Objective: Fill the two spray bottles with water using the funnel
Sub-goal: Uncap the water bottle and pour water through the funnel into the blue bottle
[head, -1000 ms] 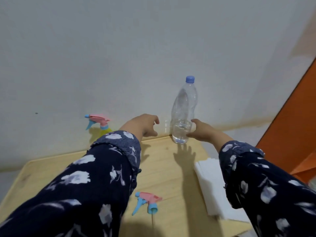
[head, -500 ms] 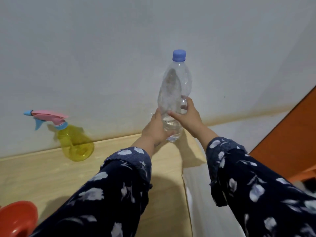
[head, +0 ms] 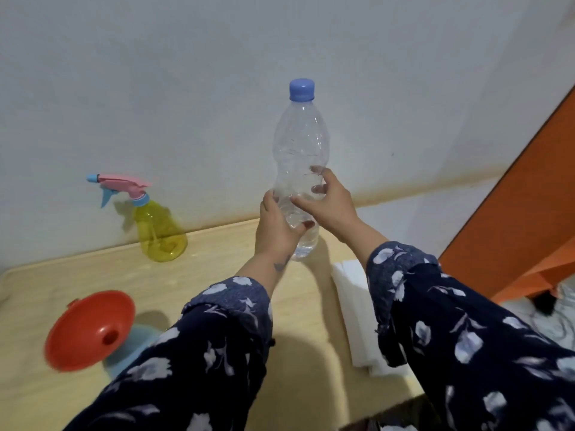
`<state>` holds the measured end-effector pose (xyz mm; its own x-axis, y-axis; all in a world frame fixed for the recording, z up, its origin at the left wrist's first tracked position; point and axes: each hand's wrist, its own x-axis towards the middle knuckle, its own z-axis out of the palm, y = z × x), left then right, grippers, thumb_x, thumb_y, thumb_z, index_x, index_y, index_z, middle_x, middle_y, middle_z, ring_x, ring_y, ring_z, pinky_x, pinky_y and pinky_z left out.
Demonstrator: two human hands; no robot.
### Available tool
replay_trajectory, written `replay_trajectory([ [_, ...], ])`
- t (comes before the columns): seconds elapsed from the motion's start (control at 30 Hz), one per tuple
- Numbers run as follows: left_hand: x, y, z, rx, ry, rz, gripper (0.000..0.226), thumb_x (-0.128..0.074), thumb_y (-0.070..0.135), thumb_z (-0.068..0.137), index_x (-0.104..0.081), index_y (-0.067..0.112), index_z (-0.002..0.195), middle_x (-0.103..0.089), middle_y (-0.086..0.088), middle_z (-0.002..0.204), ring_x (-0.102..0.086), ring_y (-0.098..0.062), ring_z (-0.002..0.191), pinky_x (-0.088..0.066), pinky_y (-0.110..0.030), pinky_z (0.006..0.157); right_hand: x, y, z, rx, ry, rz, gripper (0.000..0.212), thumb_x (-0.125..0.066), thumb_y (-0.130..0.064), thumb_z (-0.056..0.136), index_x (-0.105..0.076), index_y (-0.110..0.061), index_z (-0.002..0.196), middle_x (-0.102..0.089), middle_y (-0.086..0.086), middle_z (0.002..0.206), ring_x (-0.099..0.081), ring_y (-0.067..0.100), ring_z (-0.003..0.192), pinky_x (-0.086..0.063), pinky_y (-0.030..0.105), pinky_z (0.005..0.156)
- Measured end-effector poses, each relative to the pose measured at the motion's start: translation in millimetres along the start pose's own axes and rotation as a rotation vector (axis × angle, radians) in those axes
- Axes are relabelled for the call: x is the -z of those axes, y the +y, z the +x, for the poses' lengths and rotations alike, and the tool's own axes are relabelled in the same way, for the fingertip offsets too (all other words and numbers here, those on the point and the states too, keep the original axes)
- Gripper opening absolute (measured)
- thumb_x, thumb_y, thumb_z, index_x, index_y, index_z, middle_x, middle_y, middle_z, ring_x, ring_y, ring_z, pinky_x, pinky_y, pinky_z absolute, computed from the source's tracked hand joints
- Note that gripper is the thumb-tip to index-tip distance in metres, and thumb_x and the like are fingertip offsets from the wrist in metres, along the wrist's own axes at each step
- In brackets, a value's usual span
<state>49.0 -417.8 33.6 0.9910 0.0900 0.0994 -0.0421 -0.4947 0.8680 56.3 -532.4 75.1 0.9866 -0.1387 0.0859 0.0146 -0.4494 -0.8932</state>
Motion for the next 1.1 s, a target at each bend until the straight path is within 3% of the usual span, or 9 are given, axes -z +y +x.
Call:
replay_trajectory([
  [0.1,15.4,-3.7,-35.0,0.001,-0.013,-0.015,0.1,-0.083,0.031,0.074,-0.018,0.013,0.148,-0.035,-0.001,0.146,-0.041,-0.018,0.13,-0.035,-0.022,0.089,-2.0,-10.2,-41.2,0.005,0.011,0.0,0.068,-0.077,-0.034,0.073,-0.044,-0.033,0.132,-0.055,-0.001,0.104,-0.056,0.014,0.103,-0.049,0.03,0.089],
  [0.23,33.1,-10.0,-81.5,0.006,-0.051,-0.029,0.101,-0.085,0.029,0.071,-0.02,0.014,0.147,-0.036,-0.001,0.146,-0.041,-0.018,0.13,-0.033,-0.021,0.09,-4.8,-16.0,-99.3,-0.036,0.031,0.03,0.068,-0.078,-0.037,0.071,-0.044,-0.038,0.13,-0.053,-0.007,0.097,-0.059,0.018,0.101,-0.055,0.041,0.084],
  [0.4,46.1,-23.2,-134.2,0.005,-0.094,-0.065,0.1,-0.087,0.029,0.068,-0.024,0.014,0.145,-0.038,-0.002,0.143,-0.042,-0.018,0.128,-0.036,-0.023,0.092,-8.4,-16.1,-162.2,-0.049,0.052,-0.003,0.067,-0.076,-0.037,0.074,-0.042,-0.037,0.132,-0.056,0.004,0.114,-0.056,0.014,0.101,-0.049,0.033,0.09],
  [0.6,50.7,-38.0,-167.0,0.036,-0.132,-0.079,0.1,-0.087,0.024,0.068,-0.024,0.014,0.145,-0.039,0.0,0.145,-0.043,-0.018,0.13,-0.036,-0.022,0.092,-16.9,-11.0,-204.9,-0.103,0.052,0.014,0.069,-0.075,-0.038,0.073,-0.04,-0.041,0.132,-0.054,0.004,0.121,-0.06,0.015,0.098,-0.052,0.039,0.092],
  [0.7,55.0,-41.1,-172.9,0.024,-0.148,-0.08,0.098,-0.086,0.024,0.07,-0.024,0.013,0.145,-0.039,-0.002,0.146,-0.042,-0.019,0.13,-0.035,-0.022,0.094,-15.3,-15.1,-217.1,-0.101,0.01,0.05,0.073,-0.075,-0.032,0.076,-0.036,-0.037,0.137,-0.049,0.001,0.128,-0.053,0.016,0.106,-0.046,0.029,0.086],
  [0.8,61.8,-38.0,-173.2,0.002,-0.176,-0.068,0.099,-0.083,0.033,0.073,-0.02,0.015,0.148,-0.035,-0.001,0.151,-0.039,-0.018,0.135,-0.033,-0.022,0.095,-3.0,-27.6,-215.8,-0.095,-0.102,-0.002,0.081,-0.079,-0.029,0.075,-0.033,-0.025,0.142,-0.043,-0.009,0.12,-0.046,0.009,0.109,-0.038,0.022,0.084],
  [0.9,73.5,-20.7,-172.8,-0.071,-0.151,-0.104,0.103,-0.079,0.048,0.072,-0.014,0.027,0.149,-0.031,0.008,0.153,-0.036,-0.015,0.138,-0.036,-0.027,0.097,16.6,-53.5,-207.7,-0.035,-0.152,-0.011,0.079,-0.081,-0.037,0.072,-0.041,-0.02,0.138,-0.056,-0.006,0.128,-0.054,0.014,0.12,-0.044,0.023,0.088],
  [1.0,86.5,11.8,-170.3,-0.174,-0.062,-0.105,0.105,-0.075,0.059,0.07,-0.01,0.033,0.148,-0.027,0.013,0.154,-0.035,-0.011,0.138,-0.038,-0.029,0.096,38.3,-91.0,-198.4,-0.022,-0.094,-0.122,0.096,-0.071,-0.056,0.074,-0.024,-0.019,0.149,-0.04,0.002,0.147,-0.043,0.021,0.134,-0.039,0.033,0.104],
  [1.1,95.3,40.0,-166.5,-0.253,0.014,-0.003,0.105,-0.07,0.067,0.07,-0.008,0.035,0.148,-0.023,0.014,0.156,-0.034,-0.011,0.139,-0.044,-0.036,0.098,53.6,-133.4,-189.5,0.096,0.042,-0.399,0.074,-0.056,-0.064,0.082,-0.04,-0.02,0.14,-0.055,0.006,0.129,-0.054,0.023,0.116,-0.044,0.034,0.089],
])
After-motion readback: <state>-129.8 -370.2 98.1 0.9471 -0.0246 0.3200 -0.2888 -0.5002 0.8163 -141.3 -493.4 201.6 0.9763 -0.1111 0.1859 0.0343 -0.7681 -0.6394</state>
